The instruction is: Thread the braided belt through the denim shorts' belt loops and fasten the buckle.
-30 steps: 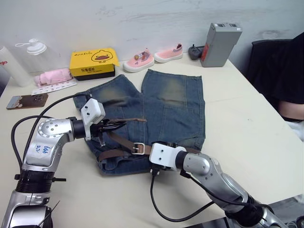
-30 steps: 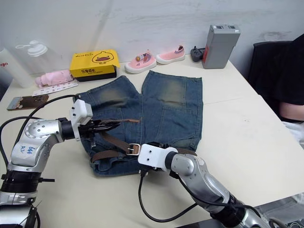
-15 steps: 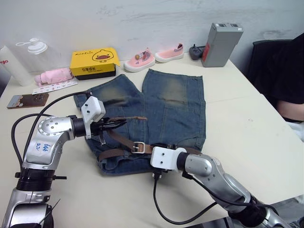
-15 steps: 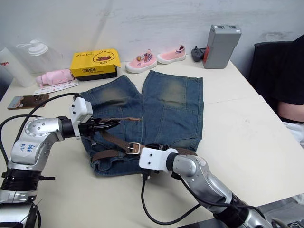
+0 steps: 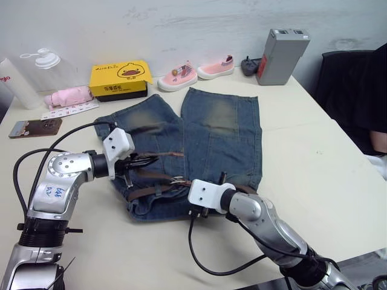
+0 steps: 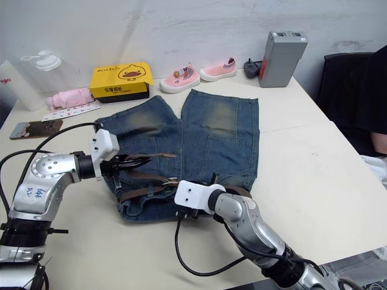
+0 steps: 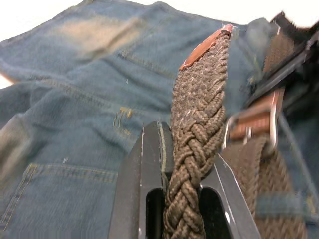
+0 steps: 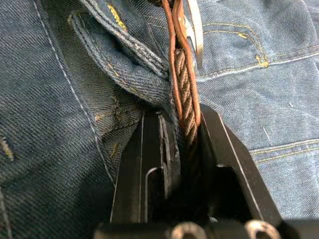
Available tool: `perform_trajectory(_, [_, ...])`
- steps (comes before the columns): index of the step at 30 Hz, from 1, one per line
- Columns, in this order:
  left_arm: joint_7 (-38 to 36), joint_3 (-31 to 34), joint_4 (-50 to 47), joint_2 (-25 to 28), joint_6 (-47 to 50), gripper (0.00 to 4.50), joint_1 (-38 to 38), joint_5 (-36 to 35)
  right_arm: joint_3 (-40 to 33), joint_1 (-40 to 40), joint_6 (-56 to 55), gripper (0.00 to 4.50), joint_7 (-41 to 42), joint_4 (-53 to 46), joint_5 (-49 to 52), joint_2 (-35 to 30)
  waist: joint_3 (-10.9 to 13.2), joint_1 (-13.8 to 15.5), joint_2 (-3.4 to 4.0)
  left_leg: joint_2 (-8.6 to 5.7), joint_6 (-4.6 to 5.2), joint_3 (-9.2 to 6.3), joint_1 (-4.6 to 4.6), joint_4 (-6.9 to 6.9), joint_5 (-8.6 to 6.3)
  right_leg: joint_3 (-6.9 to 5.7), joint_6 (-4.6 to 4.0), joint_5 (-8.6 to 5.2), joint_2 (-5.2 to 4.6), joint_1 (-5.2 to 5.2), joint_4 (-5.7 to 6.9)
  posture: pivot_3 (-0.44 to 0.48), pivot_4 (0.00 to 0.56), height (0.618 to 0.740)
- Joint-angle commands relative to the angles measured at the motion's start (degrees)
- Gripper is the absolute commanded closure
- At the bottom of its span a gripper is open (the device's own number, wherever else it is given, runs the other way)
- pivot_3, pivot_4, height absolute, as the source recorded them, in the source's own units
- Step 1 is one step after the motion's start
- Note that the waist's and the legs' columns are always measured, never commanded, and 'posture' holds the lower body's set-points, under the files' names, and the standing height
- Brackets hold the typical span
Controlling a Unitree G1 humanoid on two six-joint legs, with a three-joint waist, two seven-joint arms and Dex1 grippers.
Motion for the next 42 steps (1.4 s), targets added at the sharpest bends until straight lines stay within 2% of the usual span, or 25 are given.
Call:
perform_trajectory(1, [-0.2,-0.5,0.1,1.8,-3.1,4.5,0.1,2.6,-0.7,-1.3,-1.2,4.38,-1.0,-2.3,-2.5,0.0,0.0,0.0,0.0,0.0,0.0,0.0,0.0,0.0,0.0,0.0,0.0,0.0,0.0,0.0,0.0,0.0,0.15,0.706])
perform_trajectory(16, [-3.8,-2.0,1.9,5.2,-5.1,4.5,0.6,4.2,-1.3,-1.8,2.7,4.38,-0.8,-1.4,-6.2,2.1,0.0,0.0,0.03,0.0,0.03,0.01,0.0,0.0,0.0,-0.02,0.0,0.0,-0.01,-0.01,0.02,0.0,0.15,0.706])
perform_trajectory(32, [-3.9,-2.6,2.7,4.3,-6.6,4.5,0.4,4.9,-0.4,-3.8,-3.7,4.38,0.1,-1.5,-7.3,1.1,0.0,-0.1,0.04,-0.01,0.04,0.05,0.0,-0.01,0.0,-0.02,0.0,0.0,0.01,-0.03,0.03,0.0,0.15,0.706])
perform_trajectory(42, [-4.7,-5.9,4.6,1.8,-9.3,4.5,-3.0,6.1,-0.5,-3.6,-4.6,4.38,1.1,-1.4,-8.1,1.3,0.0,0.0,0.03,-0.04,0.05,0.05,0.0,0.01,0.0,-0.06,0.0,0.0,0.01,-0.02,0.04,0.0,0.15,0.706])
